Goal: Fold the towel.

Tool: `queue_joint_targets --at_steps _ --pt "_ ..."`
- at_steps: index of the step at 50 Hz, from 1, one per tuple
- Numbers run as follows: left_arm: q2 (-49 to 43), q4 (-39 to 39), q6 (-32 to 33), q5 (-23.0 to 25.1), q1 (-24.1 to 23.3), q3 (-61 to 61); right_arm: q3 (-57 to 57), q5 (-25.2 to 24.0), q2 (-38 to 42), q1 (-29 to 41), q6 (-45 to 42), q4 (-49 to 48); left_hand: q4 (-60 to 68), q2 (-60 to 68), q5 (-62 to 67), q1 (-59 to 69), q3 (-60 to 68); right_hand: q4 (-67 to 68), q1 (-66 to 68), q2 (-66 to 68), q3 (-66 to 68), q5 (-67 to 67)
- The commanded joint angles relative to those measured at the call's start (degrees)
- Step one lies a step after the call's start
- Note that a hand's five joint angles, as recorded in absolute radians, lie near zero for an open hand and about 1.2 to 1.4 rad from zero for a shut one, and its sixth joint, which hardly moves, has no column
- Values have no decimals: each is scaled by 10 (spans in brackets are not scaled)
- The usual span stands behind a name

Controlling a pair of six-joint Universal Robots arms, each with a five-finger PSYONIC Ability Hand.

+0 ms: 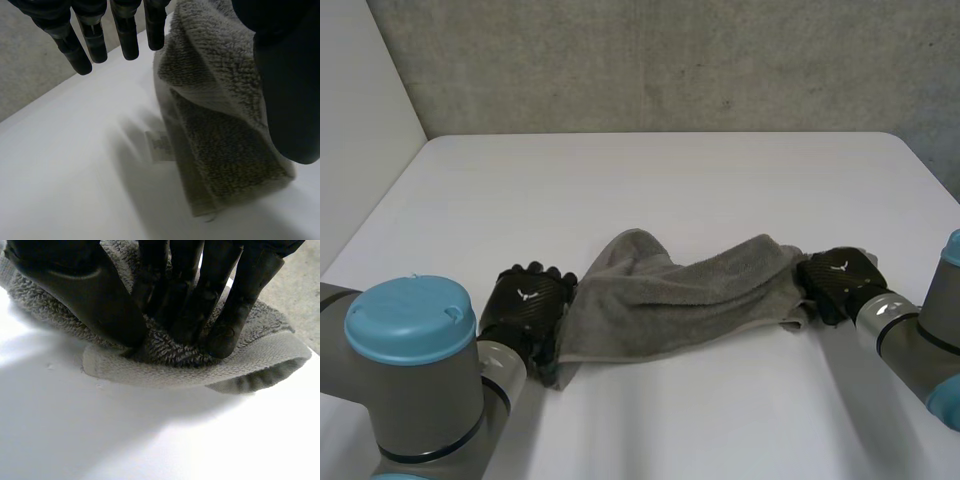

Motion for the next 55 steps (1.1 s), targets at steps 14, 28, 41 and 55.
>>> queue_joint_targets --at_steps 14,28,41,55 --pt "4 -11 -35 23 1 -1 6 -4 -60 -25 127 -2 -34 -27 -107 -29 -24 36 44 56 49 44" --pt "-11 8 -39 25 0 1 26 -13 -64 -26 125 -1 -27 -21 -100 -22 -17 36 44 56 49 44" --pt "-49 52 -79 23 -7 14 32 -15 -75 -27 125 -2 332 338 259 337 341 36 44 56 49 44" --pt "52 98 -63 4 23 27 4 -29 -191 -29 123 42 634 640 561 639 643 36 44 56 49 44"
